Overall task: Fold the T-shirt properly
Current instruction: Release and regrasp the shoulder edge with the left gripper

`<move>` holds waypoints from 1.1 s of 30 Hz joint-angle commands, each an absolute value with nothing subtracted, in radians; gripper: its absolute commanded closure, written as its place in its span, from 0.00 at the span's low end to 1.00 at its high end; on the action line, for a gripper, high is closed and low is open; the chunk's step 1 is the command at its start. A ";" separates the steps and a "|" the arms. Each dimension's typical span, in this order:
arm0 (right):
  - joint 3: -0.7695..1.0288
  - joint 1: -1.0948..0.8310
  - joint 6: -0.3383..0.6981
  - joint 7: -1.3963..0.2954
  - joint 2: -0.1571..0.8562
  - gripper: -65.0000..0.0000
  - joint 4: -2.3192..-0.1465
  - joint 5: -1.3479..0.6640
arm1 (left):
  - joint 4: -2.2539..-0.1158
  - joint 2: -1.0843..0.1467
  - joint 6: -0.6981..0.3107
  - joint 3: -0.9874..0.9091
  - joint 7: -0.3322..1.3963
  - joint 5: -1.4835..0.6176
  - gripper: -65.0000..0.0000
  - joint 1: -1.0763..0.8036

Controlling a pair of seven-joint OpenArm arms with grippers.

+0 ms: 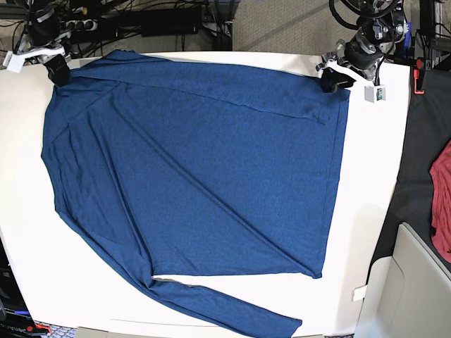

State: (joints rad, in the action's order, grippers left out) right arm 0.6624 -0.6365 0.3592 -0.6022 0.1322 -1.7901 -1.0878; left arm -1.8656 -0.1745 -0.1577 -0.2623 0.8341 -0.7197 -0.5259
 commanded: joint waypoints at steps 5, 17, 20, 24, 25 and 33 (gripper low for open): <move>0.671 -0.645 0.372 -0.581 0.143 0.99 -1.805 -1.102 | -1.874 -0.179 -0.159 -0.260 0.832 -0.777 0.57 -0.529; 0.671 -0.648 0.372 -0.581 0.143 0.99 -1.805 -1.102 | -1.805 -0.179 -0.159 -0.260 0.832 -0.785 0.99 -0.490; 0.671 -0.648 0.372 -0.581 0.143 0.99 -1.805 -1.102 | -1.808 -0.179 -0.159 -0.266 0.832 -0.791 1.00 -0.496; 0.674 -0.650 0.372 -0.581 0.143 0.99 -1.805 -1.102 | -1.833 -0.180 -0.159 -0.272 0.826 -0.791 1.00 -0.518; 0.674 -0.650 0.372 -0.581 0.143 0.99 -1.805 -1.102 | -1.844 -0.180 -0.159 -0.272 0.823 -0.791 1.00 -0.533; 0.673 -0.679 0.375 -0.581 0.143 0.99 -1.805 -1.102 | -1.923 -0.182 -0.159 -0.274 0.822 -0.789 1.00 -0.621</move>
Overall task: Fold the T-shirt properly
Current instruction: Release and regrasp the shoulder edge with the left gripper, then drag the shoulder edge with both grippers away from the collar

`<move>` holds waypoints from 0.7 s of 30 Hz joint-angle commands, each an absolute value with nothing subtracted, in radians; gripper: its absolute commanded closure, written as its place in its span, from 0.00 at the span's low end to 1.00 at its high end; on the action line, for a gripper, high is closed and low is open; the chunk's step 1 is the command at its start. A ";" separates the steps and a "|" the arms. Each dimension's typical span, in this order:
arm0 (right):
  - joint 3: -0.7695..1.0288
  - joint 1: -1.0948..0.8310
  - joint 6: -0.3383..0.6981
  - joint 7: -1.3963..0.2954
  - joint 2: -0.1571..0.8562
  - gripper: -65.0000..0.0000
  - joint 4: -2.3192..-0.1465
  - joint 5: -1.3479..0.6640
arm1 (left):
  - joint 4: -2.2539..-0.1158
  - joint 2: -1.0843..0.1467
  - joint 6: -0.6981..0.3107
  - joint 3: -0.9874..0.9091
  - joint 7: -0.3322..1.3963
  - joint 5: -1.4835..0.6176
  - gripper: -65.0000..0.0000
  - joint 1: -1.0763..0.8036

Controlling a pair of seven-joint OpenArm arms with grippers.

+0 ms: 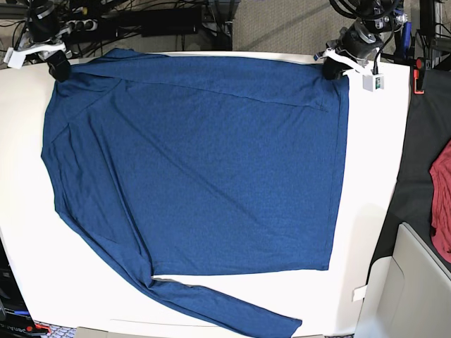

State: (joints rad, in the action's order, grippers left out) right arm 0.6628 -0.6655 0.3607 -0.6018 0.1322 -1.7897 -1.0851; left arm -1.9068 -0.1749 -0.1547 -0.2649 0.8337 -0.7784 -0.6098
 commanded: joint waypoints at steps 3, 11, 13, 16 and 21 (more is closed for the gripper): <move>0.676 -0.700 0.420 -0.581 0.143 0.99 -1.805 -1.102 | -1.931 -0.185 -0.159 -0.275 0.820 -0.789 1.00 -0.650; 0.680 -0.677 0.446 -0.581 0.143 0.99 -1.804 -1.102 | -1.988 -0.182 -0.159 -0.346 0.819 -0.789 1.00 -0.667; 0.680 -0.656 0.446 -0.581 0.143 0.99 -1.802 -1.099 | -1.988 -0.182 -0.159 -0.357 0.819 -0.789 1.00 -0.657; 0.680 -0.615 0.446 -0.581 0.148 0.99 -1.802 -1.099 | -1.988 -0.182 -0.159 -0.357 0.828 -0.789 1.00 -0.593; 0.680 -0.541 0.446 -0.581 0.153 0.99 -1.791 -1.098 | -1.988 -0.182 -0.159 -0.355 0.831 -0.789 1.00 -0.521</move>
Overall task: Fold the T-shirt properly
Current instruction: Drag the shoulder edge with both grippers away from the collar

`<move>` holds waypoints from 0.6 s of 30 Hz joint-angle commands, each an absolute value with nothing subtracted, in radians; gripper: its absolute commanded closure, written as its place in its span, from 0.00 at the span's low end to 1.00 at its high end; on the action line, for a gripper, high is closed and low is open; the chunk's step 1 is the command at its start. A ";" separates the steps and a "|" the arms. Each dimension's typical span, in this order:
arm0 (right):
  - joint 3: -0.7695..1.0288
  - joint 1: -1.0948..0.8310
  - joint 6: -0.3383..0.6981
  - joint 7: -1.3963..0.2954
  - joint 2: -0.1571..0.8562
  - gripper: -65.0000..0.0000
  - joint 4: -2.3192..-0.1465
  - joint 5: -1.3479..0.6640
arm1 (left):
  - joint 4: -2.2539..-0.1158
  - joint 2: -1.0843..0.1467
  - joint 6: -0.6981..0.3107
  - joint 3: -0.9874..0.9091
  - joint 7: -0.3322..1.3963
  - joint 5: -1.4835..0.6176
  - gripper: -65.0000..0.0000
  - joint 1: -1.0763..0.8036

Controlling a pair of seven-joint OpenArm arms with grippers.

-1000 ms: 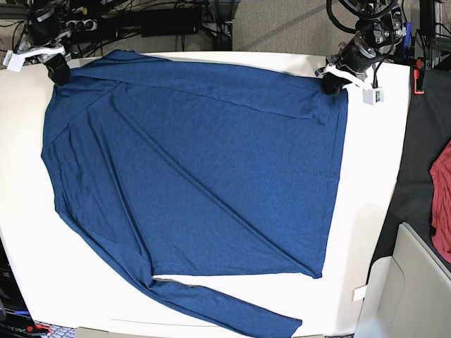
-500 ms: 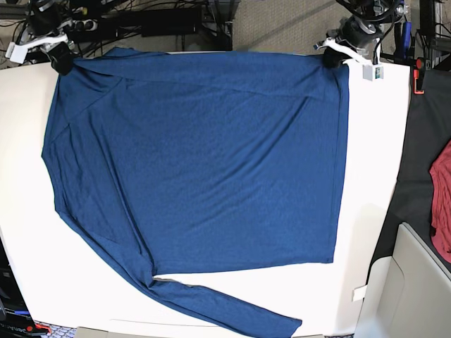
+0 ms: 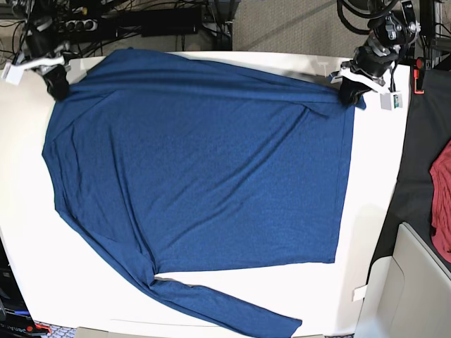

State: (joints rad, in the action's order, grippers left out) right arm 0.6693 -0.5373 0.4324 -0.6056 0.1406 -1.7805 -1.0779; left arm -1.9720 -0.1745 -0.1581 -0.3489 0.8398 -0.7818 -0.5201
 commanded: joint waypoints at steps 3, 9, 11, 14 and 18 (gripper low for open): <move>0.680 -0.487 0.446 -0.581 0.154 0.99 -1.738 -1.098 | -1.983 -0.182 -0.159 -0.351 0.832 -0.789 1.00 -0.483; 0.671 -0.380 0.447 -0.581 0.173 0.99 -1.636 -1.099 | -1.982 -0.182 -0.159 -0.349 0.834 -0.786 1.00 -0.406; 0.671 -0.351 0.449 -0.581 0.176 0.99 -1.621 -1.099 | -1.982 -0.182 -0.159 -0.349 0.834 -0.786 1.00 -0.383; 0.671 -0.306 0.450 -0.581 0.177 0.99 -1.600 -1.098 | -1.980 -0.182 -0.159 -0.348 0.834 -0.785 1.00 -0.352; 0.648 -0.249 0.450 -0.581 0.179 0.99 -1.573 -1.098 | -1.968 -0.180 -0.159 -0.348 0.834 -0.785 1.00 -0.325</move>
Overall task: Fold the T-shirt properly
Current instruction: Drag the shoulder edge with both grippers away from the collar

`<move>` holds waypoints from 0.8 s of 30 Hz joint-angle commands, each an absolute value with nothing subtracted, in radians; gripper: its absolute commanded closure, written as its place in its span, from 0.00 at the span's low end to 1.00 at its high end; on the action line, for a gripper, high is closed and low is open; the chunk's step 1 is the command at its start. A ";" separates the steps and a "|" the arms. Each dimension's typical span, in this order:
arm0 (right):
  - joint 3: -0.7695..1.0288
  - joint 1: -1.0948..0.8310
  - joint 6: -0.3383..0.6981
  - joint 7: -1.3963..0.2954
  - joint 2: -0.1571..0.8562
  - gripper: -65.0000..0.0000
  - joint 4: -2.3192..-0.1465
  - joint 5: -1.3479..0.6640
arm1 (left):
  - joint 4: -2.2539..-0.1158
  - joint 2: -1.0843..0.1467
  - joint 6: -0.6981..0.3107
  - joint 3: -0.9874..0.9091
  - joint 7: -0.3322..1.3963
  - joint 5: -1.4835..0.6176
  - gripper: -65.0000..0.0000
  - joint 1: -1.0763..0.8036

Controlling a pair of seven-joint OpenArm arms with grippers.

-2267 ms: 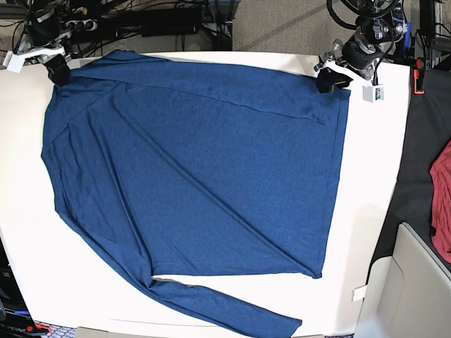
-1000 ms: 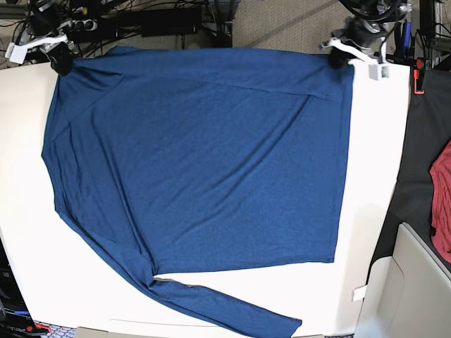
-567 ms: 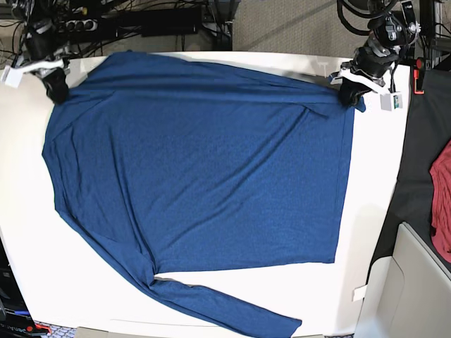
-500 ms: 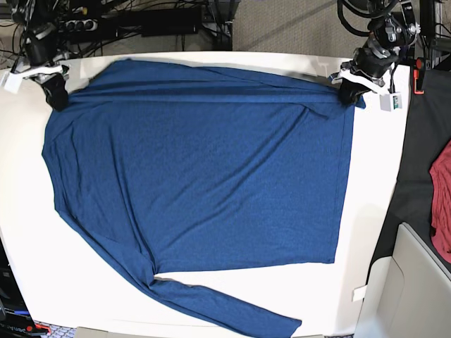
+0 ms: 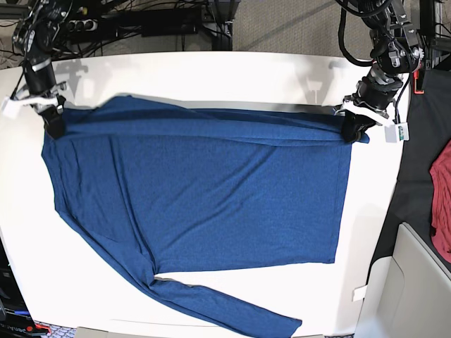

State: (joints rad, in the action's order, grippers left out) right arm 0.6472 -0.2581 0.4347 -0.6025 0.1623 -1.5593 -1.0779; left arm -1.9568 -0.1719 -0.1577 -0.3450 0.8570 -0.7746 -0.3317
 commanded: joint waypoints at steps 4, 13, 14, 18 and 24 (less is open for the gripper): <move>0.605 -0.193 0.450 -0.581 0.197 0.99 -1.524 -1.098 | -1.945 -0.180 -0.159 -0.348 0.834 -0.785 1.00 -0.292; 0.587 -0.079 0.452 -0.581 0.199 0.99 -1.431 -1.096 | -1.871 -0.180 -0.159 -0.346 0.834 -0.786 1.00 -0.228; 0.587 -0.067 0.453 -0.581 0.199 0.99 -1.423 -1.096 | -1.865 -0.180 -0.159 -0.346 0.834 -0.786 1.00 -0.223; 0.587 -0.021 0.504 -0.581 0.199 0.99 -1.380 -1.096 | -1.851 -0.180 -0.159 -0.346 0.834 -0.788 1.00 -0.205; 0.587 0.050 0.519 -0.576 0.199 0.99 -1.294 -1.095 | -1.824 -0.180 -0.159 -0.346 0.834 -0.785 1.00 -0.174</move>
State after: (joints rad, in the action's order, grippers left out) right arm 0.5835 0.0334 0.5003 -0.6003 0.1822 -1.2774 -1.0740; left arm -1.8118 -0.1692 -0.1574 -0.3428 0.8562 -0.7746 -0.1814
